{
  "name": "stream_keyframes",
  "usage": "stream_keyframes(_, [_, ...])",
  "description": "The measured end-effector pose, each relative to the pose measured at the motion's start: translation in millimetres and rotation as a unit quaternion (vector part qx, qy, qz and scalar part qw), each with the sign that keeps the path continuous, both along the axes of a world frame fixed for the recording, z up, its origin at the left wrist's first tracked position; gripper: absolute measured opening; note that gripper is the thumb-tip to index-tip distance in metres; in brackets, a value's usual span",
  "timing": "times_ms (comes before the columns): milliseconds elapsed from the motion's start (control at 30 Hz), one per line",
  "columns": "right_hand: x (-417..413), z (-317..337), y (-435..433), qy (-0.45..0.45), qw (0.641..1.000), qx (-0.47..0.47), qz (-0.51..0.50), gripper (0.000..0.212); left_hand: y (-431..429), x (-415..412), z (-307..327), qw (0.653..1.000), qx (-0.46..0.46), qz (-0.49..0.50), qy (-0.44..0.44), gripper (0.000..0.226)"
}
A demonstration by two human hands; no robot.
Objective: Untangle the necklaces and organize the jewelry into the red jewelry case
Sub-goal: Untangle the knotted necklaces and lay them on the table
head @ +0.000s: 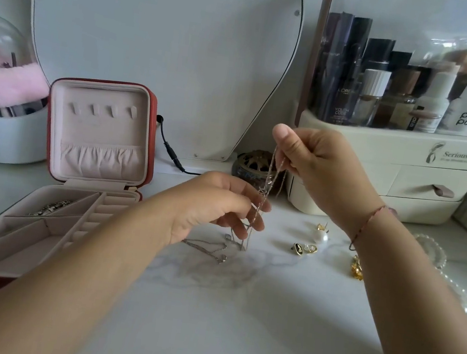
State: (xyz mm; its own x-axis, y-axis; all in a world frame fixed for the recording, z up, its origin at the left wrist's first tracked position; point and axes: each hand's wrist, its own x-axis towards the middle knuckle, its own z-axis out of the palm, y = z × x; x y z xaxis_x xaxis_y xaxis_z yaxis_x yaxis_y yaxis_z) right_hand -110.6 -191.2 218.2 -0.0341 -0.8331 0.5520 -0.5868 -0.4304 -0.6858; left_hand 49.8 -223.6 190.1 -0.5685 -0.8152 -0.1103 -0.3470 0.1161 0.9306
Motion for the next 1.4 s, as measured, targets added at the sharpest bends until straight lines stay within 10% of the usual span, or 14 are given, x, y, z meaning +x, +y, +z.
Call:
stream_keyframes(967, [-14.0,1.1,2.7,-0.180,0.939,0.250,0.151,0.029,-5.1,-0.8,0.7,0.980,0.023,-0.008,0.198,0.016])
stream_keyframes(1400, [-14.2,-6.0,-0.1,0.014,0.962,0.267,0.050,0.013,-6.1,-4.4,-5.7,0.989,-0.033,0.043,0.137,0.011])
